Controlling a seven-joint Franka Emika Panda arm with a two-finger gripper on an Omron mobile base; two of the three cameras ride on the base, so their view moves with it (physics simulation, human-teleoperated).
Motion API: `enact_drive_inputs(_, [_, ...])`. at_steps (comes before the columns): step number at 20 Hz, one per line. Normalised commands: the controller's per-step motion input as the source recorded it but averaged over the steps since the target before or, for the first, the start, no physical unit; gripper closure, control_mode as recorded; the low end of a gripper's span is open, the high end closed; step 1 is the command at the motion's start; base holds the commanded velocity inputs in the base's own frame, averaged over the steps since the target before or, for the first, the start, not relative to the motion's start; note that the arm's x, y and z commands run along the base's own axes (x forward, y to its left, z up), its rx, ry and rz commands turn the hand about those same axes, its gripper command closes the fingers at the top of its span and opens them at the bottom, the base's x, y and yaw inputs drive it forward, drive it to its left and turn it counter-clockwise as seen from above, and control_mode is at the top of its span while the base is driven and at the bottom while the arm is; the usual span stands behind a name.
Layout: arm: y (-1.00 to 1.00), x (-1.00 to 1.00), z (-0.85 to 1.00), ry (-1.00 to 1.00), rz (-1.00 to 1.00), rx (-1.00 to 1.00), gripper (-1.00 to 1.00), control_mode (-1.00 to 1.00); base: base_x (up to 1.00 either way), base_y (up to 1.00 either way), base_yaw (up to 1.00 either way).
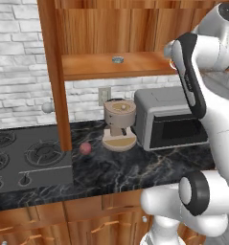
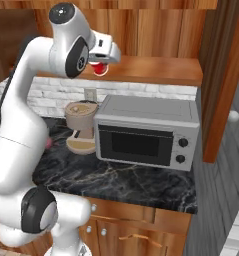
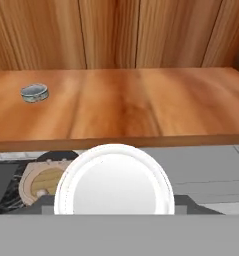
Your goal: Restock the canned food cabinet by taking the new fresh canned food from the counter and placing it in the cabinet. Then, take the old canned food from the cabinet and place it on the counter.
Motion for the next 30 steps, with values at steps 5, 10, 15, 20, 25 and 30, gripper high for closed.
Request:
enact_drive_inputs(5, [0.15, 1.00, -0.52, 0.02, -0.01, -0.12, 1.00, -1.00, 0.00, 0.00, 0.00])
enact_drive_inputs(10, [0.02, 1.00, -0.27, 0.00, -0.05, -0.06, 1.00, -1.00, 0.00, 0.00, 0.00])
enact_drive_inputs(15, [0.00, 0.89, -0.07, 0.02, -0.05, 0.01, 1.00, -1.00, 0.00, 0.00, 0.00])
enact_drive_inputs(20, [-0.01, 0.65, -0.44, 0.07, -0.01, 0.00, 1.00, -1.00, 0.00, 0.00, 0.00])
enact_drive_inputs(25, [-0.03, 0.13, -0.12, -0.01, 0.00, 0.00, -1.00, -1.00, 0.00, 0.00, 0.00])
enact_drive_inputs(30, [0.00, 0.02, 0.00, -0.02, 0.00, 0.00, -1.00, -1.00, 0.00, 0.00, 0.00])
